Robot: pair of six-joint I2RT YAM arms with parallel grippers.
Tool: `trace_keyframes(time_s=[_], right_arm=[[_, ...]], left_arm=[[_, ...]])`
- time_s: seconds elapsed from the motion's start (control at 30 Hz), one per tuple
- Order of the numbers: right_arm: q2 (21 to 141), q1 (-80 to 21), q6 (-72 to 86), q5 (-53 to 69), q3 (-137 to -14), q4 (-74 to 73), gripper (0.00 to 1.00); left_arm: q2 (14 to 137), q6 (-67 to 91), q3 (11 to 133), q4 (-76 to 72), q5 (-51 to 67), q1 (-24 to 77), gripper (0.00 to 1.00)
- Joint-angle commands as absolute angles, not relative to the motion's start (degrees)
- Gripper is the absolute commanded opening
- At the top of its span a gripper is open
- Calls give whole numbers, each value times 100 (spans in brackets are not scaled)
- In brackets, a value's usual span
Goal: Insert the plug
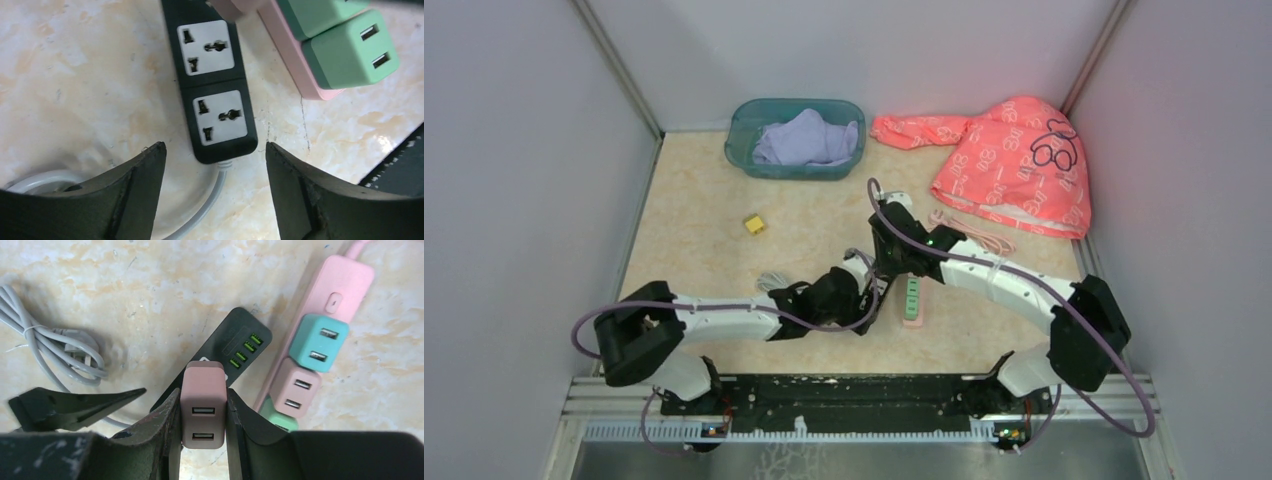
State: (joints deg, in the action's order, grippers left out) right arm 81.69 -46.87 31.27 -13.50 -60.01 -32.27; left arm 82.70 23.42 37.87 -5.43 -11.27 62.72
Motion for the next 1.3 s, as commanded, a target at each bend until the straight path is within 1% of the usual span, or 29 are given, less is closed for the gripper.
trace_keyframes(time_s=[0.0, 0.13, 0.27, 0.4, 0.57, 0.67, 0.77, 0.87, 0.97, 1.03, 1.2, 1.27], right_arm=[[7648, -4740, 3185, -1744, -6039, -3051, 0], [7547, -4737, 3175, -1835, -6001, -3102, 0], [7432, -4729, 3133, -1760, -5911, -2982, 0], [7419, -4729, 3016, -1649, -5876, -2868, 0], [7488, -4721, 2923, -1619, -5951, -2890, 0], [7497, -4720, 2857, -1517, -5926, -2811, 0], [7542, -4720, 2763, -1330, -5926, -2742, 0], [7620, -4724, 2759, -1267, -6018, -2794, 0], [7680, -4722, 2766, -1292, -6103, -2851, 0], [7690, -4724, 2772, -1361, -6127, -2891, 0], [7625, -4720, 2778, -1564, -6131, -2987, 0], [7596, -4712, 2785, -1594, -6126, -2987, 0]], left_arm=[[8881, 1870, 4295, -670, -1850, 6605, 80], [9361, 2014, 4583, -500, -2007, 6688, 82], [9570, 2098, 4700, 14, -2552, 6680, 81], [9439, 2081, 4579, 235, -2701, 6642, 78], [9152, 2131, 4288, 57, -2710, 6538, 74], [9033, 2172, 4239, 78, -2730, 6404, 75], [8859, 2195, 4183, 56, -2686, 6340, 78], [8788, 2410, 4185, 20, -2473, 6254, 78], [8954, 2813, 4343, -51, -2255, 6180, 74], [9219, 3194, 4588, 202, -2270, 6170, 69], [9920, 4752, 5346, 1515, -2823, 6048, 49], [10094, 5241, 5616, 1874, -2941, 5987, 46]])
